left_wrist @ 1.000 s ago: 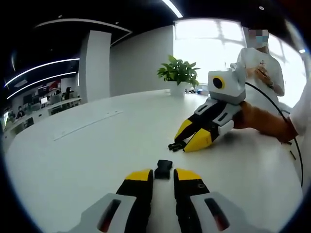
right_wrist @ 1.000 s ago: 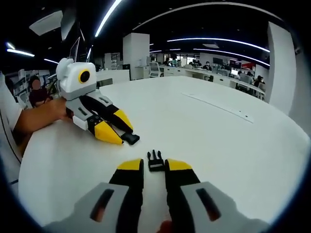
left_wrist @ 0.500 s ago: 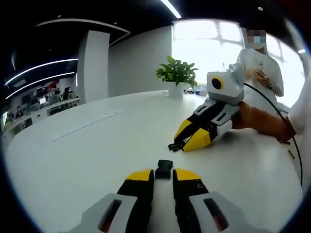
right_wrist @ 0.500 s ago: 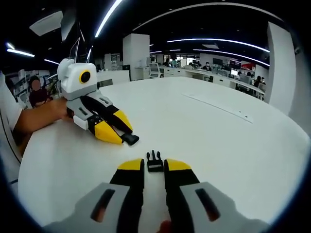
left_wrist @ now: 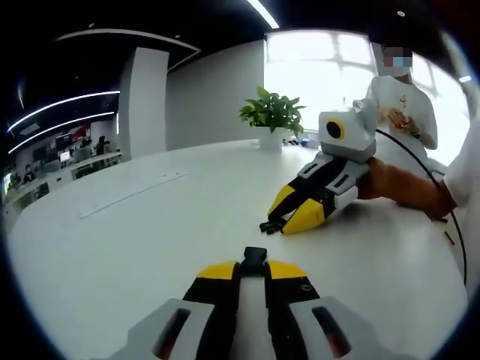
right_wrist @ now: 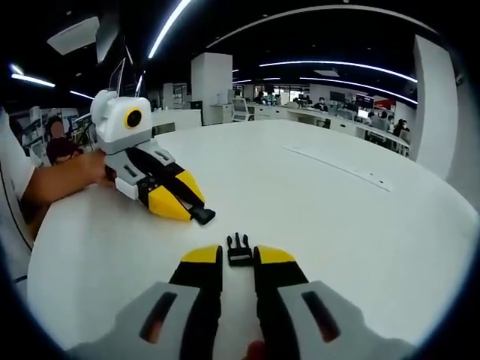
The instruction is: Snap the two parts of the plastic buckle together until the buckle closes and remains connected.
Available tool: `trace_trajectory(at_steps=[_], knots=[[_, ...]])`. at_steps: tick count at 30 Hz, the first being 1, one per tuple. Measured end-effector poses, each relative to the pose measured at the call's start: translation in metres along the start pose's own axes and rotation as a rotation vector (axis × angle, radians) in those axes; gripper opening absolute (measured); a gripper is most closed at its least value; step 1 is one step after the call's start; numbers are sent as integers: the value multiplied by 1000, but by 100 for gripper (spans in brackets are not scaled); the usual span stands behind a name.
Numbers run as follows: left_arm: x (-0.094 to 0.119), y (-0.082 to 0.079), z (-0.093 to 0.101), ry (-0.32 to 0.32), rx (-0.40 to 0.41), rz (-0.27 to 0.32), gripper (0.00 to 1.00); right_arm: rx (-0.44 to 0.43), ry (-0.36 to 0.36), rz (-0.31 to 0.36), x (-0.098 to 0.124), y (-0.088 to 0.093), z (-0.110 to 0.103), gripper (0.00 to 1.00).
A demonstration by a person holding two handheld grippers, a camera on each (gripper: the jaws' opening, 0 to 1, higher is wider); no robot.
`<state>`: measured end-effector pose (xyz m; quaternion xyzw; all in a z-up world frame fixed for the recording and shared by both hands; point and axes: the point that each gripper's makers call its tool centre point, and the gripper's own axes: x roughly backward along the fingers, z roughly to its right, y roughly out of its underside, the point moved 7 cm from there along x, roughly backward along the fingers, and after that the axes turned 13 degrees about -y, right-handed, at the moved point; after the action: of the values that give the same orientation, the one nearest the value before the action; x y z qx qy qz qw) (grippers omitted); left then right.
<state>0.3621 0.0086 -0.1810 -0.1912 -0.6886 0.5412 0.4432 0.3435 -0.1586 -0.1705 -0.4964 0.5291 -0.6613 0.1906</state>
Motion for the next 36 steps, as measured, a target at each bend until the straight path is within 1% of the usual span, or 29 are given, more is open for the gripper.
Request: trace_trajectory(at_steps=[6, 10, 31, 34, 36], knots=[[0, 0, 0, 0, 2, 0, 12, -1, 0, 4, 0, 0, 1, 16], [1, 0, 0, 2, 5, 0, 12, 0, 3, 4, 0, 0, 2, 14], [1, 1, 2, 0, 4, 8, 12, -3, -4, 15, 1, 2, 1, 13], [1, 0, -1, 12, 28, 0, 12, 6, -17, 17, 0, 2, 0, 13], [1, 0, -1, 9, 25, 1, 12, 4, -18, 17, 0, 2, 0, 13]])
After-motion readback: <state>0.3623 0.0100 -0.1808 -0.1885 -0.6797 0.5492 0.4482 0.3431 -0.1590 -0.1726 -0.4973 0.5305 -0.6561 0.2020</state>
